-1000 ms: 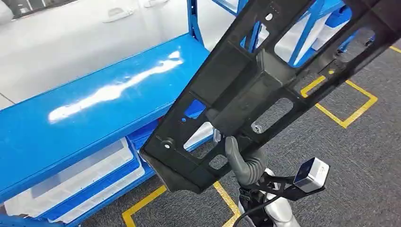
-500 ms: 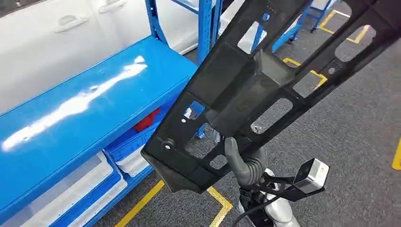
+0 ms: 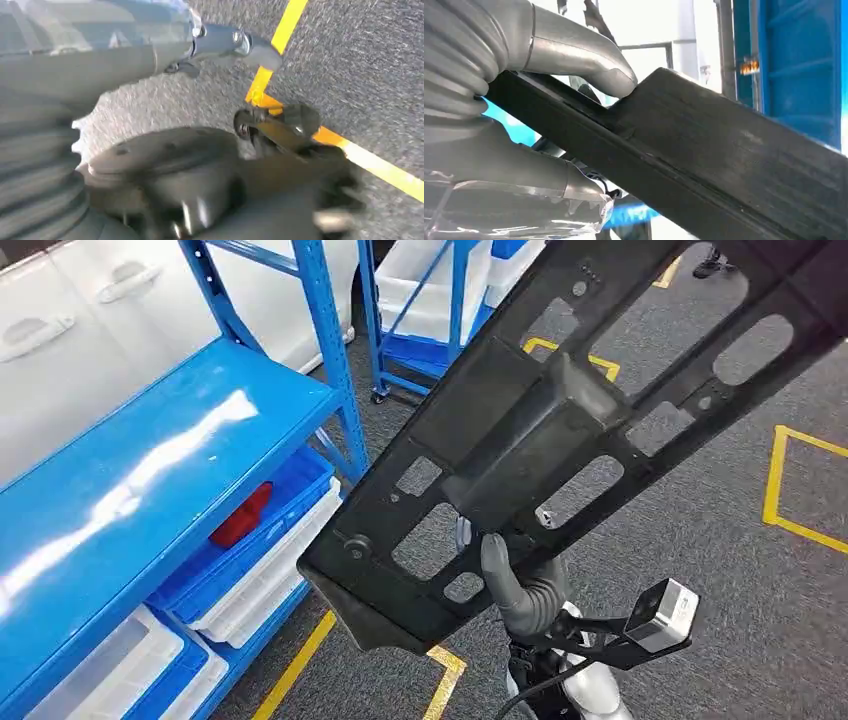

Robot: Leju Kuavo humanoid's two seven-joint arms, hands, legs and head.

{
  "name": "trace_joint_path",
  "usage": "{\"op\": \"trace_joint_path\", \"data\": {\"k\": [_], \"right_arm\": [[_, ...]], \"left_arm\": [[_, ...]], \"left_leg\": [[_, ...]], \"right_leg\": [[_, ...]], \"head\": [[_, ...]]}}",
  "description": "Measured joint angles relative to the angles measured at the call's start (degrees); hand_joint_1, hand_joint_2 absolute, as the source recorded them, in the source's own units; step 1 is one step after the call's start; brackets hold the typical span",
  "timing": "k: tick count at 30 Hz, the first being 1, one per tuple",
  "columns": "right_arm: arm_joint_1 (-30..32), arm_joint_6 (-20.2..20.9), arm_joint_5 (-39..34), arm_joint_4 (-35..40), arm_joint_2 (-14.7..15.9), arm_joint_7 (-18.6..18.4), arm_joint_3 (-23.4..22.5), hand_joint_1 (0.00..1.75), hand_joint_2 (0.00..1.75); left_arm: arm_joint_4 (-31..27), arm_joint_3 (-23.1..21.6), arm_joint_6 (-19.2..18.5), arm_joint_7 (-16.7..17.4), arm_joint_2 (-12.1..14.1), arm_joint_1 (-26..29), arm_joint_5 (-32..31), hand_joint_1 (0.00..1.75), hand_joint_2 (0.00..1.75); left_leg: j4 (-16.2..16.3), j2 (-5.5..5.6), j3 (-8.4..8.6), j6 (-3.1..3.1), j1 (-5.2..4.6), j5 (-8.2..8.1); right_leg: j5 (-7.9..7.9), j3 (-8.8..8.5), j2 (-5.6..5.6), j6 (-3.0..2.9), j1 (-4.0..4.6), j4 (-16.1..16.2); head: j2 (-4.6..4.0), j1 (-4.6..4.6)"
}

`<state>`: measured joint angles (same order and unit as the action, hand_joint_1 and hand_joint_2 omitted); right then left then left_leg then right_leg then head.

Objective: Take the parts from the cabinet and place them on the table.

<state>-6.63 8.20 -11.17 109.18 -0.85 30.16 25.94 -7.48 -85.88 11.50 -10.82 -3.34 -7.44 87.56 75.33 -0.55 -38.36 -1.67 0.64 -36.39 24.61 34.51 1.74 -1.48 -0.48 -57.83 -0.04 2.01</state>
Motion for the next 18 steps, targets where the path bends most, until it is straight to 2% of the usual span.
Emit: {"op": "trace_joint_path", "data": {"k": [1, 2, 3, 4, 5, 6, 7, 9, 10, 11, 12, 13, 14, 15, 16, 17, 18], "right_arm": [[0.11, 0.02, 0.0, -0.09, 0.0, 0.0, 0.0, 1.75, 1.75], [0.13, 0.07, 0.0, -0.09, 0.0, 0.0, 0.0, 1.75, 1.75], [0.11, 0.11, 0.0, -0.09, 0.0, 0.0, 0.0, 1.75, 1.75], [0.09, 0.13, -0.02, -0.09, 0.0, 0.0, 0.0, 1.75, 1.75], [0.08, 0.15, -0.04, -0.09, 0.0, 0.02, -0.02, 1.75, 1.75], [-0.08, 0.15, -0.11, -0.09, 0.02, 0.07, -0.02, 1.75, 1.75], [-0.2, 0.17, -0.13, -0.11, 0.0, 0.04, -0.02, 1.75, 1.75], [-0.16, 0.17, -0.35, -0.11, 0.07, 0.04, -0.06, 1.75, 1.75], [-0.16, 0.17, -0.44, -0.09, 0.09, 0.07, -0.15, 1.75, 1.75], [-0.07, 0.15, -0.46, -0.09, 0.11, 0.09, -0.24, 1.75, 1.75], [-0.26, 0.15, -0.59, -0.09, 0.11, 0.11, -0.31, 1.75, 1.75], [-0.32, 0.15, -0.63, -0.09, 0.11, 0.13, -0.35, 1.75, 1.75], [-0.21, 0.15, -0.63, -0.09, 0.11, 0.15, -0.35, 1.75, 1.75], [-0.11, 0.15, -0.7, -0.09, 0.15, 0.15, -0.37, 1.75, 1.75], [-0.01, 0.15, -0.79, -0.11, 0.17, 0.15, -0.39, 1.75, 1.75], [0.07, 0.15, -0.81, -0.11, 0.18, 0.15, -0.39, 1.75, 1.75], [0.08, 0.15, -0.81, -0.11, 0.17, 0.15, -0.39, 1.75, 1.75]], "left_arm": [[0.0, 0.0, -0.02, -0.04, 0.0, 0.03, 0.02, 0.0, 1.75], [0.0, 0.0, -0.02, -0.13, 0.0, -0.07, 0.04, 0.0, 1.75], [0.0, 0.0, -0.02, -0.26, 0.0, -0.13, 0.04, 0.0, 1.75], [0.0, 0.0, -0.09, -0.35, 0.0, -0.15, 0.04, 0.0, 1.75], [0.0, 0.0, -0.09, -0.42, 0.04, -0.12, 0.04, 0.0, 1.75], [0.0, 0.0, -0.11, -0.48, 0.11, -0.12, 0.04, 0.0, 1.75], [0.0, -0.04, -0.15, -0.52, 0.11, -0.11, -0.02, 0.0, 1.75], [0.0, -0.07, -0.22, -0.52, 0.13, -0.14, -0.04, 0.0, 1.75], [-0.02, -0.07, -0.22, -0.52, 0.09, -0.22, -0.11, 0.0, 1.75], [-0.02, -0.07, -0.22, -0.48, 0.13, -0.4, -0.11, 0.0, 1.75], [-0.02, -0.07, -0.22, -0.48, 0.13, -0.43, -0.13, 0.0, 1.75], [-0.02, -0.09, -0.22, -0.39, 0.13, -0.29, -0.2, 0.0, 1.75], [-0.02, -0.11, -0.22, -0.28, 0.13, -0.1, -0.22, 0.0, 1.75], [-0.02, -0.11, -0.22, -0.15, 0.15, 0.04, -0.24, 0.0, 1.75], [-0.02, -0.11, -0.22, 0.0, 0.15, 0.07, -0.24, 0.0, 1.75], [-0.02, -0.11, -0.22, 0.07, 0.15, 0.01, -0.24, 0.0, 1.75], [-0.02, -0.11, -0.22, 0.13, 0.13, -0.08, -0.24, 0.0, 1.75]], "left_leg": [[0.14, 0.02, -0.31, 0.07, 0.0, 0.83], [-2.26, 0.06, 0.5, 0.23, 0.0, 2.9], [-6.69, 0.35, 2.35, 0.44, 0.01, 5.81], [-11.87, 1.2, 4.62, 0.73, 0.01, 8.62], [-16.32, 3.97, 6.33, 1.1, 0.05, 10.12], [-17.27, 5.6, 6.67, 1.22, 0.26, 9.49], [-17.35, 4.94, 6.74, 1.19, 0.21, 9.56], [-17.39, 4.11, 6.81, 1.64, -0.18, 9.7], [-18.01, 3.42, 6.97, 2.16, 0.4, 10.1], [-18.38, 2.44, 7.18, 2.5, 0.45, 10.38], [-18.43, 1.79, 7.12, 2.86, 0.41, 10.37], [-18.4, 0.97, 7.12, 2.99, 0.29, 10.35], [-18.38, 0.03, 7.11, 3.08, 0.21, 10.28], [-18.35, -0.84, 7.04, 3.08, 0.19, 10.25], [-18.33, -1.8, 7.02, 3.03, 0.18, 10.19], [-18.33, -2.61, 7.08, 2.95, 0.18, 10.09], [-18.31, -3.31, 7.19, 2.78, 0.18, 9.97]], "right_leg": [[0.0, -0.07, 0.84, 0.0, 0.02, -0.03], [0.01, -0.12, 1.76, 0.02, 0.04, -0.14], [0.04, -0.23, 2.67, 0.07, 0.04, -0.25], [0.11, -0.38, 3.5, 0.19, 0.04, -0.34], [0.19, -0.34, 4.11, 0.35, -0.04, -0.42], [0.16, -0.09, 4.69, 0.75, 0.17, -0.65], [-0.06, 0.34, 5.29, 1.15, -0.12, -0.66], [-0.47, 0.58, 6.54, 2.08, -0.46, -0.28], [-0.56, 0.7, 6.92, 2.55, -0.1, -0.18], [0.34, 1.14, 3.51, 2.55, 0.02, -1.44], [2.25, 2.52, 0.81, 2.64, 0.12, -4.29], [4.47, 4.63, -0.5, 2.86, 0.03, -8.57], [6.6, 7.16, -1.04, 3.08, -0.13, -13.67], [7.83, 9.21, -1.16, 3.28, -0.3, -17.67], [7.63, 10.14, -1.27, 3.42, -0.47, -19.25], [6.07, 9.26, -1.49, 3.53, -0.6, -17.48], [3.79, 7.07, -1.86, 3.55, -0.71, -13.41]], "head": [[0.0, 0.0], [0.0, 0.0], [0.0, 0.0], [0.0, 0.0], [0.0, 0.0], [0.0, 0.0], [0.0, 0.02], [0.0, 0.0], [0.0, 0.0], [0.0, 0.0], [0.0, -0.02], [0.0, -0.02], [0.0, 0.0], [0.0, 0.0], [0.0, -0.02], [0.0, -0.02], [0.0, 0.0]]}}
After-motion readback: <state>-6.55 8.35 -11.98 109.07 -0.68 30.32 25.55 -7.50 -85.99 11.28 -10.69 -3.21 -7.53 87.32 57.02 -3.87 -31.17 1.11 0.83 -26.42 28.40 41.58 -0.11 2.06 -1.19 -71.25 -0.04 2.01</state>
